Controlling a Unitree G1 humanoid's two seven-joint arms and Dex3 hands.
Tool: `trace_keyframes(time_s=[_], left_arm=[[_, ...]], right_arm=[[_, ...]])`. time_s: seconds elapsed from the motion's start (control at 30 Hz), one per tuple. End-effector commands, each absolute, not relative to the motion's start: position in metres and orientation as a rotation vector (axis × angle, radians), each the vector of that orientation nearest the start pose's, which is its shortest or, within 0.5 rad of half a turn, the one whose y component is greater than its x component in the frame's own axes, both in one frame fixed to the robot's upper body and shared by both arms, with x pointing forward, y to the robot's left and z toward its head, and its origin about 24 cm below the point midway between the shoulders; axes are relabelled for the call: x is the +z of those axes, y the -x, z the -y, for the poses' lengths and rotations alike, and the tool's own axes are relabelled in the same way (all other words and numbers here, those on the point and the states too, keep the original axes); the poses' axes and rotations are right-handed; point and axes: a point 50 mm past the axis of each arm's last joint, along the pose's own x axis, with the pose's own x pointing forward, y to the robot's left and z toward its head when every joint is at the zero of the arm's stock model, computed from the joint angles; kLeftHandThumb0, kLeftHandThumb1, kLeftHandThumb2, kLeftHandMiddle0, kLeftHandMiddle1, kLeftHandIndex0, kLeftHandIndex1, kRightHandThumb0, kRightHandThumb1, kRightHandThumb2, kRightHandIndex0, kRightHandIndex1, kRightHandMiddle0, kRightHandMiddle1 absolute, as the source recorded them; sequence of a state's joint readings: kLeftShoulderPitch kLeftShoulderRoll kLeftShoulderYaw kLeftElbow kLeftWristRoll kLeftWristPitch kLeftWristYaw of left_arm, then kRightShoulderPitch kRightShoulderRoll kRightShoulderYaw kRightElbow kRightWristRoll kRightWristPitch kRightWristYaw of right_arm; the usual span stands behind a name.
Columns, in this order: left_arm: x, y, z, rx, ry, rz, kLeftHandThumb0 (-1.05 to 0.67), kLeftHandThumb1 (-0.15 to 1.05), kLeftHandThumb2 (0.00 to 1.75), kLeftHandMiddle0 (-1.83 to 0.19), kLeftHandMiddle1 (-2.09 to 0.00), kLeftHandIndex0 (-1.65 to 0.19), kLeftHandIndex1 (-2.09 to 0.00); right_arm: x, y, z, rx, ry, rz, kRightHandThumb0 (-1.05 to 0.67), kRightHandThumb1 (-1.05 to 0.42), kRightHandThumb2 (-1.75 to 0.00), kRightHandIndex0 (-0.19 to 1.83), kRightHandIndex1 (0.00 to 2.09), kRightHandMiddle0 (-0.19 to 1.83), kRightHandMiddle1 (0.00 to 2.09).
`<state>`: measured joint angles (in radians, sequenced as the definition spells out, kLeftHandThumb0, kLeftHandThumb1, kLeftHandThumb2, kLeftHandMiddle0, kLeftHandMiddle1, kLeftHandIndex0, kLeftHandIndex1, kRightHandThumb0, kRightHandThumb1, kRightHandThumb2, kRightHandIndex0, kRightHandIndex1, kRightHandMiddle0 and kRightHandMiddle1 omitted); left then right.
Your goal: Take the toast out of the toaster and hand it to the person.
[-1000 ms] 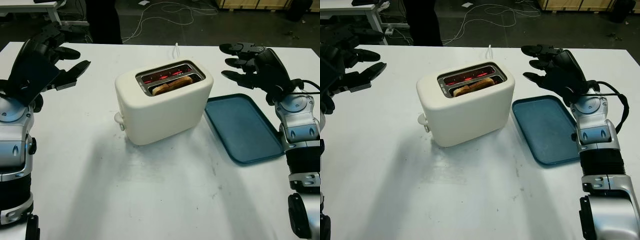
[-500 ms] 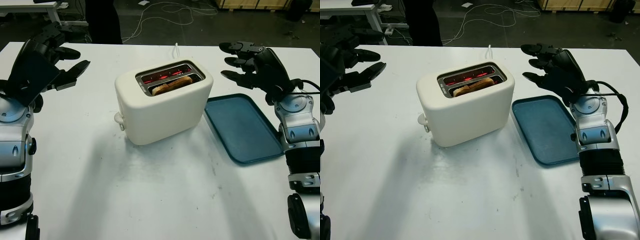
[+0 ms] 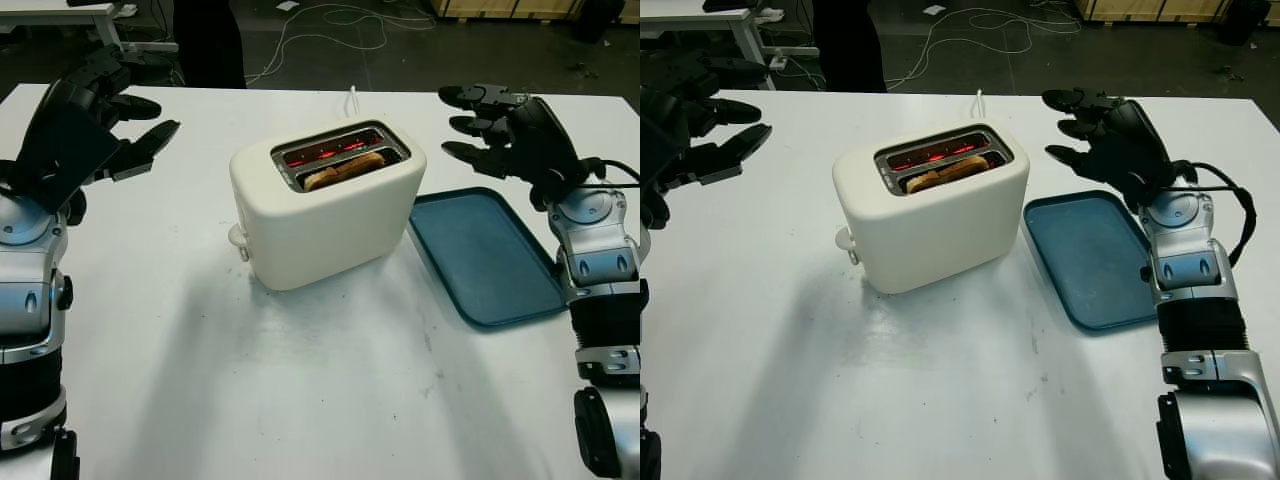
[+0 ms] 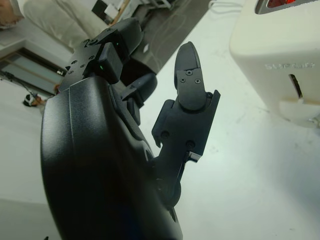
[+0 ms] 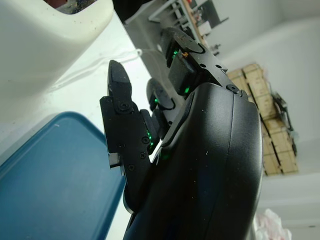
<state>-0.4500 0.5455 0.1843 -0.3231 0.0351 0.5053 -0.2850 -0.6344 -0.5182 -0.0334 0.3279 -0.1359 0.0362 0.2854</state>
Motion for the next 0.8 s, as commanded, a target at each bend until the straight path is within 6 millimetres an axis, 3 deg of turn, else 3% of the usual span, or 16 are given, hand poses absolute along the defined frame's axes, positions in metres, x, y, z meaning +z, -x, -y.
trace_keyframes(time_s=[0.0, 0.77], left_arm=[[0.2296, -0.2903, -0.2285, -0.041, -0.546, 0.252, -0.24, 0.83, 0.41, -0.13, -1.01, -0.26, -0.68], [0.2309, -0.2919, -0.2267, -0.046, -0.546, 0.261, -0.26, 0.82, 0.42, -0.12, -1.03, -0.26, -0.67]], right_arm=[[0.1834, -0.3541, 0.2244, 0.138, 0.627, 0.196, -0.09, -0.92, -0.17, 0.56, 0.01, 0.53, 0.01], [0.1834, -0.3562, 0.2253, 0.151, 0.628, 0.207, -0.10, -0.92, -0.18, 0.55, 0.00, 0.53, 0.00]])
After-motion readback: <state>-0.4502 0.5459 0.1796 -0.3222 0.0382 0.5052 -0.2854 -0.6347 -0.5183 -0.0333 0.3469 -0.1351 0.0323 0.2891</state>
